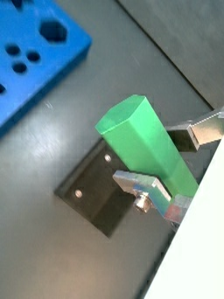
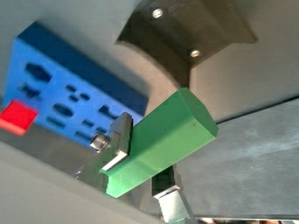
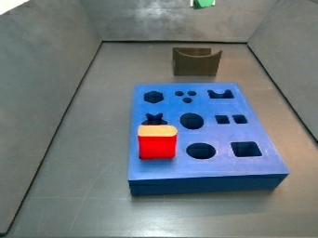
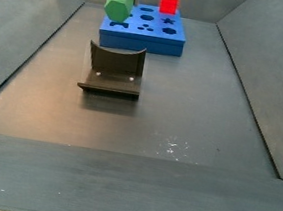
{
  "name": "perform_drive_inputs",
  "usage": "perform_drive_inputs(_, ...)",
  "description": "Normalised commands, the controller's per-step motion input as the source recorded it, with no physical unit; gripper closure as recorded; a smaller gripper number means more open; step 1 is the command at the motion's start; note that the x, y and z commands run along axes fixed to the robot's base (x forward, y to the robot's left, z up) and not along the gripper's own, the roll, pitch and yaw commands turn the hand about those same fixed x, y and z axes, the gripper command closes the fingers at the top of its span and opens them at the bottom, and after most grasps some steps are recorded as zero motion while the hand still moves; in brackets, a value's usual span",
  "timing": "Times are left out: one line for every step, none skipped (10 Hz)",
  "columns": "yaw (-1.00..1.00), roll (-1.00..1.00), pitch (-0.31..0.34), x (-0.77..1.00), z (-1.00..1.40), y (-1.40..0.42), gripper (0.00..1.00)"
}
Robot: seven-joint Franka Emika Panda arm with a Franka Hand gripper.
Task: Pick up the hexagon object. Move up. Place the hexagon object on the fixture. Regrasp the hexagon object. Move to above the board. Insert the hexagon object.
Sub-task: Place the hexagon object on the fixture.
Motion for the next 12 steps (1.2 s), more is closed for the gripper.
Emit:
perform_drive_inputs(-0.01,-1.00,0.121,0.05,-0.02,0.05,1.00)
perform_drive_inputs(-0.04,-0.94,0.149,0.08,-0.03,0.05,1.00)
perform_drive_inputs(-0.06,-0.83,0.152,0.09,-0.02,0.05,1.00)
perform_drive_inputs(-0.09,-0.62,0.136,0.08,-0.01,0.05,1.00)
perform_drive_inputs(-0.10,-0.46,0.111,0.07,-0.01,0.05,1.00)
perform_drive_inputs(-0.11,-0.31,0.088,0.07,-0.01,0.04,1.00)
perform_drive_inputs(-0.11,-0.21,0.052,0.06,0.00,0.03,1.00)
perform_drive_inputs(-0.05,-1.00,0.170,0.12,-1.00,0.13,1.00)
perform_drive_inputs(-0.06,-1.00,0.161,0.13,-1.00,0.14,1.00)
perform_drive_inputs(-0.10,-0.98,0.197,0.14,-1.00,0.14,1.00)
perform_drive_inputs(-0.13,-0.83,0.186,0.15,-1.00,0.14,1.00)
perform_drive_inputs(-0.15,-0.68,0.152,0.16,-1.00,0.14,1.00)
